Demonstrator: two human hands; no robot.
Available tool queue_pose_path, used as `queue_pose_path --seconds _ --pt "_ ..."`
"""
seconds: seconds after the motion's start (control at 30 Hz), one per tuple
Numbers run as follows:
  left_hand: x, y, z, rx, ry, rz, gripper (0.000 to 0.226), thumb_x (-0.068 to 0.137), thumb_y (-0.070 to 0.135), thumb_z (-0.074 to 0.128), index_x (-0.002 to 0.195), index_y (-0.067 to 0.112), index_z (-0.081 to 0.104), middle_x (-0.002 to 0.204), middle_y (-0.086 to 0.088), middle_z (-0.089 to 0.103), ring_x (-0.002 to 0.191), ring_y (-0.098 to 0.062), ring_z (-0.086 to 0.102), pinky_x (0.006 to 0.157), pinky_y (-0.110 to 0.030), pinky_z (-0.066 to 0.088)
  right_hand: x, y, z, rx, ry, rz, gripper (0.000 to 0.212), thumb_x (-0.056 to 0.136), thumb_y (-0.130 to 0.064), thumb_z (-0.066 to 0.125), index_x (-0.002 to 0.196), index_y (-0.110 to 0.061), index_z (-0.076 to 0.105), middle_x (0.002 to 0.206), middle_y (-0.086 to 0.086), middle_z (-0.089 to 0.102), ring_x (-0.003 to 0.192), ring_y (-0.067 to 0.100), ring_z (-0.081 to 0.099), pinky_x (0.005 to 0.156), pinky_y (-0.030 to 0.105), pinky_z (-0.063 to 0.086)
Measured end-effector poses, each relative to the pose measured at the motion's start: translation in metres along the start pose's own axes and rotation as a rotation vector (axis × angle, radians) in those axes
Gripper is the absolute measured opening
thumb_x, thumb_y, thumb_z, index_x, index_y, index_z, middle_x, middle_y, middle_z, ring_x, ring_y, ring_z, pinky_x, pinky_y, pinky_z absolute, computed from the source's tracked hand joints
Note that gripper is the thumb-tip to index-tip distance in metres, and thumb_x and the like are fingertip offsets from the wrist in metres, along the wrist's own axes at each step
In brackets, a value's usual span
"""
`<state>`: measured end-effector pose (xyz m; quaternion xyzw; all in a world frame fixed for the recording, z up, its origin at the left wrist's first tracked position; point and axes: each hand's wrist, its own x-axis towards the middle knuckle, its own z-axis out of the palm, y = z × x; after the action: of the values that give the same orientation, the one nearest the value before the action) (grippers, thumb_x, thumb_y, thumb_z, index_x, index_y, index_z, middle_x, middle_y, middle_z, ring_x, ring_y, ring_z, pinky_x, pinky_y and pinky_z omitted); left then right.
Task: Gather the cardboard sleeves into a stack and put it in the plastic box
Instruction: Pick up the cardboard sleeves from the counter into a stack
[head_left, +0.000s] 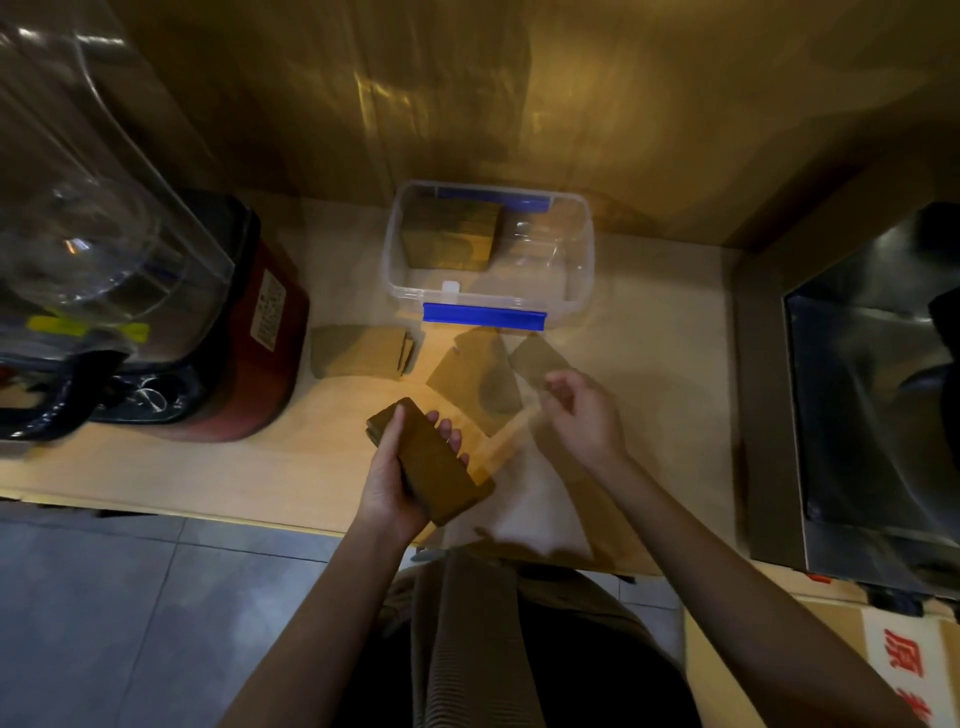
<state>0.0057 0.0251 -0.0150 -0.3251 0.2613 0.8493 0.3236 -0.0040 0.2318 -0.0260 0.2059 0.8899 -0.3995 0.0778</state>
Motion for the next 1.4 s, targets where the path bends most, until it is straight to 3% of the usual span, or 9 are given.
queue_pose_path --seconds 0.2,0.27,0.4,0.6,0.8,0.97,1.13,1.23,1.4 --pt "0.001 0.006 0.005 -0.046 0.048 0.016 0.046 0.063 0.048 0.065 0.098 0.018 0.063 0.086 -0.002 0.069 0.073 -0.016 0.069 0.086 -0.035 0.047 0.026 0.028 0.012 -0.415 -0.011 -0.031 0.066 0.078 -0.032 0.061 0.135 -0.01 0.035 0.143 0.018 0.039 0.129 0.036 0.035 0.107 0.042 0.03" --pt "0.003 0.008 0.007 -0.053 0.059 0.017 0.047 0.062 0.048 0.066 0.098 0.017 0.063 0.086 -0.003 0.071 0.075 -0.017 0.069 0.088 -0.036 0.047 0.027 0.031 0.017 -0.459 -0.056 0.024 0.069 0.079 -0.036 0.06 0.137 -0.013 0.031 0.146 0.017 0.034 0.133 0.035 0.03 0.109 0.043 0.027" --pt "0.004 0.008 0.009 -0.034 0.056 0.01 0.048 0.062 0.048 0.066 0.099 0.018 0.064 0.088 -0.003 0.071 0.078 -0.017 0.069 0.089 -0.037 0.046 0.023 0.036 0.02 -0.515 -0.044 -0.013 0.058 0.082 -0.032 0.057 0.133 -0.013 0.037 0.142 0.014 0.041 0.13 0.032 0.035 0.106 0.044 0.032" --pt "0.004 0.013 0.009 -0.033 -0.012 -0.003 0.053 0.06 0.05 0.069 0.102 0.018 0.064 0.09 -0.002 0.071 0.081 -0.017 0.069 0.086 -0.037 0.049 0.014 0.041 0.012 -0.431 0.023 0.012 0.053 0.08 -0.033 0.06 0.124 -0.009 0.045 0.132 0.015 0.051 0.121 0.032 0.044 0.099 0.042 0.04" --pt "0.003 0.017 0.007 -0.051 -0.144 0.002 0.064 0.048 0.05 0.079 0.101 0.018 0.062 0.09 -0.001 0.07 0.084 -0.016 0.068 0.082 -0.033 0.053 -0.005 0.025 -0.004 -0.039 0.105 0.155 0.053 0.069 -0.035 0.071 0.115 -0.016 0.055 0.116 0.009 0.063 0.106 0.027 0.056 0.091 0.041 0.049" --pt "0.001 0.015 0.008 -0.06 -0.184 0.015 0.066 0.045 0.052 0.081 0.099 0.018 0.062 0.088 0.001 0.069 0.085 -0.014 0.067 0.08 -0.032 0.055 -0.036 -0.025 -0.014 0.246 -0.001 -0.022 0.039 0.073 -0.024 0.073 0.11 -0.018 0.059 0.102 -0.004 0.06 0.096 0.014 0.055 0.078 0.024 0.044" --pt "-0.003 0.014 0.006 0.051 -0.198 0.044 0.078 0.035 0.065 0.077 0.099 0.021 0.069 0.095 -0.005 0.074 0.09 -0.02 0.07 0.078 -0.036 0.057 -0.064 -0.072 0.003 0.251 -0.141 -0.146 0.05 0.072 -0.038 0.067 0.119 -0.025 0.054 0.108 -0.006 0.053 0.099 0.009 0.05 0.074 0.013 0.038" --pt "-0.005 0.013 0.004 0.099 -0.212 0.067 0.079 0.033 0.068 0.075 0.097 0.023 0.072 0.095 -0.006 0.074 0.09 -0.022 0.07 0.077 -0.037 0.058 -0.079 -0.085 0.023 0.202 -0.188 -0.154 0.052 0.073 -0.041 0.064 0.121 -0.025 0.052 0.116 0.0 0.053 0.104 0.012 0.049 0.081 0.022 0.046" --pt "-0.006 0.01 0.0 0.05 -0.294 0.075 0.076 0.047 0.068 0.071 0.104 0.018 0.068 0.101 -0.001 0.071 0.097 -0.015 0.067 0.088 -0.033 0.054 -0.09 -0.084 0.037 0.043 -0.133 -0.237 0.05 0.075 -0.04 0.063 0.12 -0.021 0.053 0.121 0.004 0.054 0.11 0.018 0.049 0.09 0.028 0.044"
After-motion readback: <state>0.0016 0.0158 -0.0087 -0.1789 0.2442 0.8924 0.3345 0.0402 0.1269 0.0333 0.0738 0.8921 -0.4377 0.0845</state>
